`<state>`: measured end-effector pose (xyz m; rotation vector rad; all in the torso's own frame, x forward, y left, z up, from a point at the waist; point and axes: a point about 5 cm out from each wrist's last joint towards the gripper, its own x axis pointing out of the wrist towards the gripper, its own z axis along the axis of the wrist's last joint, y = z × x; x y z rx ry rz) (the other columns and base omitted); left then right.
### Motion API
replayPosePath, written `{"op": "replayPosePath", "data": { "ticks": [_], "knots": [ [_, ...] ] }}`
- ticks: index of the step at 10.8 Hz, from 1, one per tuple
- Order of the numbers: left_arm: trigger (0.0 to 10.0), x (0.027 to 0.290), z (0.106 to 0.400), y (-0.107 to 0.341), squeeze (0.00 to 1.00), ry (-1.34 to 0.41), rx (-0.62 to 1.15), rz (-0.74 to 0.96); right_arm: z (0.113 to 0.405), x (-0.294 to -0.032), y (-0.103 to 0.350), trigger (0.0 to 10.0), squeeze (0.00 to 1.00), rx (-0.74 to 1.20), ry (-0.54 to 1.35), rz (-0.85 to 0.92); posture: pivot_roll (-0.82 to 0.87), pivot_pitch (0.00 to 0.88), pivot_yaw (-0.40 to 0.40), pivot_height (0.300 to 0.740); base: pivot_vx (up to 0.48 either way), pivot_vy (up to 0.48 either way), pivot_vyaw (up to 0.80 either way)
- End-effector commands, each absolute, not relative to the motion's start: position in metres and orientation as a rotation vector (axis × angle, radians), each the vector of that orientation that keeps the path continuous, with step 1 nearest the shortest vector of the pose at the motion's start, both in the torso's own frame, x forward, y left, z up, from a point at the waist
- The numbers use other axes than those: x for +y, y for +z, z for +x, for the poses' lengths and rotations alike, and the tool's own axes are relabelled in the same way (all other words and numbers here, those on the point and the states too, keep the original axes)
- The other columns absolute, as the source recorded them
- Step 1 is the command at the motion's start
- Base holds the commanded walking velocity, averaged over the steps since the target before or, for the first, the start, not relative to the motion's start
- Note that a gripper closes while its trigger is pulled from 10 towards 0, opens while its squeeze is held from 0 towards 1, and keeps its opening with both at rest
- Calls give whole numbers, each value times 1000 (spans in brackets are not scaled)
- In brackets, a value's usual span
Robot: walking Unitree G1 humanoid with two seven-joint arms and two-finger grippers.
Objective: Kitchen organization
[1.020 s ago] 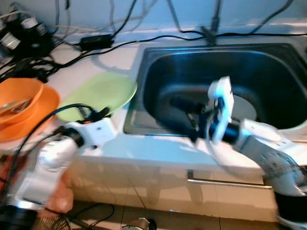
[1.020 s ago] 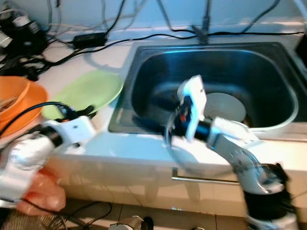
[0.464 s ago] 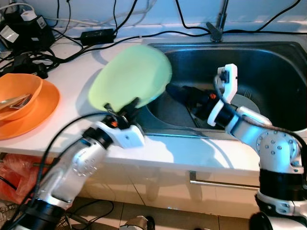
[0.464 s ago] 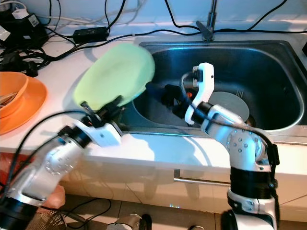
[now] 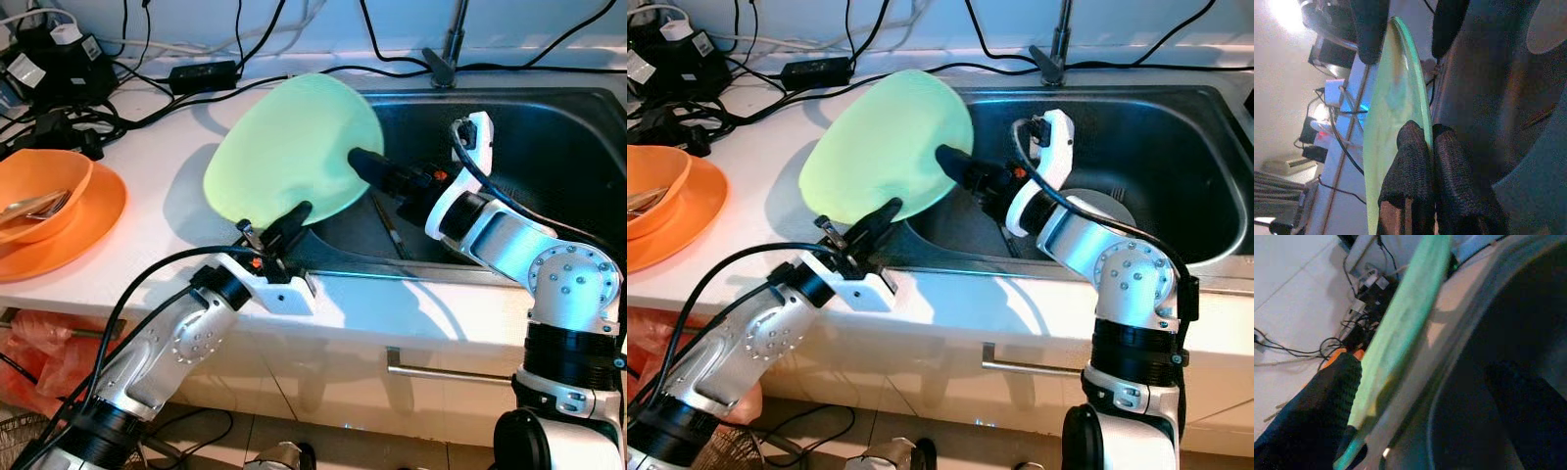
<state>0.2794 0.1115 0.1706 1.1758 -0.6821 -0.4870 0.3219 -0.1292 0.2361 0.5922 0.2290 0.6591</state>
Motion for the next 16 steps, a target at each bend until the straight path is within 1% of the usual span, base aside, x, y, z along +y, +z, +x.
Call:
{"op": "replayPosePath", "data": {
  "ticks": [1,2,3,5,7,11,12,15,16],
  "knots": [
    [0,107,275,152,0,-557,-645,1194,323,-125,243,10000,0,233,664,590,114,120,111,740,0,0,0],
    [0,105,273,150,0,-565,-679,1218,329,-131,237,8078,0,276,580,583,113,120,112,740,0,0,0],
    [0,105,272,148,0,-575,-688,1223,333,-135,234,0,0,297,538,581,112,119,112,740,0,0,0],
    [0,104,272,149,0,-564,-706,1215,334,-136,237,0,0,307,521,590,110,117,112,740,0,0,0],
    [0,101,270,149,0,-567,-720,1209,338,-140,235,0,0,339,460,612,109,117,112,740,0,0,0],
    [0,109,266,146,0,-558,-723,1223,337,-141,231,0,0,386,453,623,112,120,111,740,0,0,0],
    [0,110,267,148,0,-533,-733,1223,338,-142,230,0,0,395,452,623,113,120,108,740,0,0,0],
    [0,110,266,151,0,-528,-770,1223,337,-141,230,0,0,401,463,644,112,120,107,740,0,0,0],
    [863,111,266,152,0,-526,-778,1222,337,-140,230,0,0,397,465,655,112,120,107,740,0,0,0]
  ]
}}
